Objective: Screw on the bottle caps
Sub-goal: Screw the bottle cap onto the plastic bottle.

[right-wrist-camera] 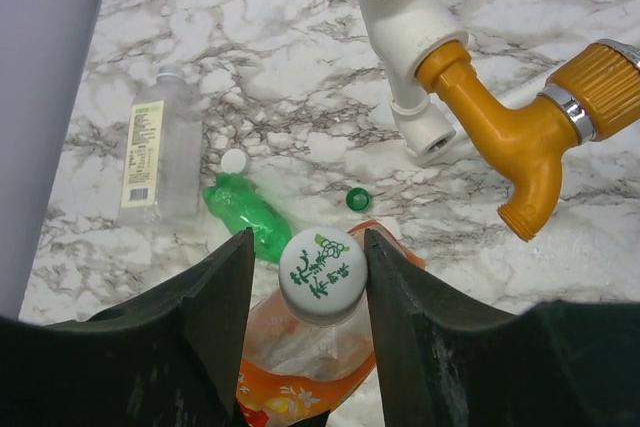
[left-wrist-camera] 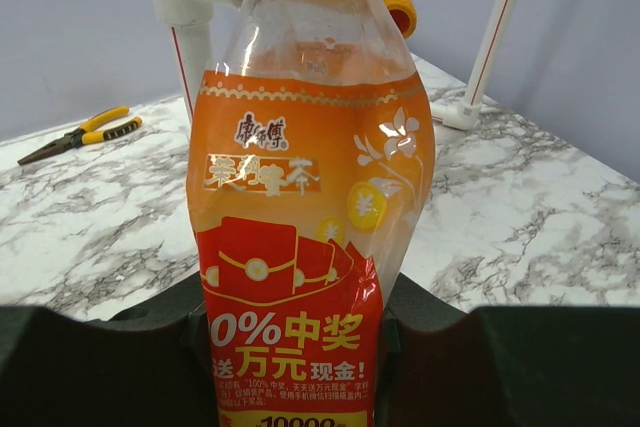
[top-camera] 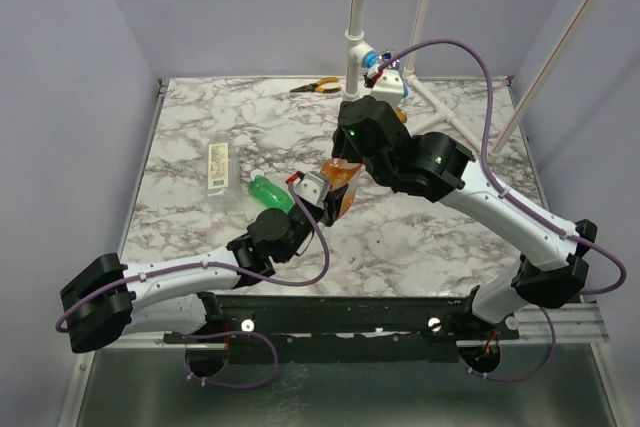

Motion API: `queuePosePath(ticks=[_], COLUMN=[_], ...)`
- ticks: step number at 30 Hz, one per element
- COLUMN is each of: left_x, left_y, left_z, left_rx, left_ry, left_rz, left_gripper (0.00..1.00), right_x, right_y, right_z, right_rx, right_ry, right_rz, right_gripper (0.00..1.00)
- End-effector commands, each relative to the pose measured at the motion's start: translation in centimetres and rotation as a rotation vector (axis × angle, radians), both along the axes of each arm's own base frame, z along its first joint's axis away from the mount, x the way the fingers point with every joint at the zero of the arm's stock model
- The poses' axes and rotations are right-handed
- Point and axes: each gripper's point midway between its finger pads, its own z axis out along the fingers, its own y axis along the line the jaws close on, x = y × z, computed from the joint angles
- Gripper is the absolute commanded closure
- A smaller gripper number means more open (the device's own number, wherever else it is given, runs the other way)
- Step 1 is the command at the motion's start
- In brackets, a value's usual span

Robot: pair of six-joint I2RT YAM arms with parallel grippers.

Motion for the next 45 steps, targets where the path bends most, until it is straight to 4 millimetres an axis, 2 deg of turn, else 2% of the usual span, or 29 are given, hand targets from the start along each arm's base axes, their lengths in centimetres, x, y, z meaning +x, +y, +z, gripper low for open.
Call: queuePosePath(ticks=[1,13,18,28,34,41,45], left_x=[-0.9,-1.2,-1.3,-2.2,-2.9,-3.9,-4.6], left_y=[-0.3,0.2,0.2,0.1,0.2,0.4,0.7], left_z=[1.9,2.0,1.8,2.1,2.1,1.8,2.1], left_rx=[-0.061,-0.096,-0.091,-0.106,-0.115,-0.119,-0.137], left_ry=[-0.036,-0.019,-0.012,-0.018,-0.016,-0.01,-0.014], left_rz=[-0.05,-0.054,-0.062,-0.112,-0.148,-0.192,-0.22], left_gripper=[1.0,1.0,1.0,1.0,1.0,1.0,1.0], right_x=[-0.7,-1.5,-2.5,-4.7,-4.9,-5.2,-5.4], right_y=[0.3,-0.6,0.4,0.7,-0.5,-1.0,-0.7], right_z=[0.7,1.8,3.3,5.4,5.7,6.7,6.4], right_rx=[0.029,0.075,0.138,0.174,0.141,0.209,0.23], right_ry=[-0.01,-0.044,-0.103,-0.184,-0.185,-0.2,-0.183], right_rz=[0.036,0.063,0.183,0.359,0.359,0.474,0.542], right_gripper=[0.47,0.29,0.23,0.24,0.23,0.22,0.22])
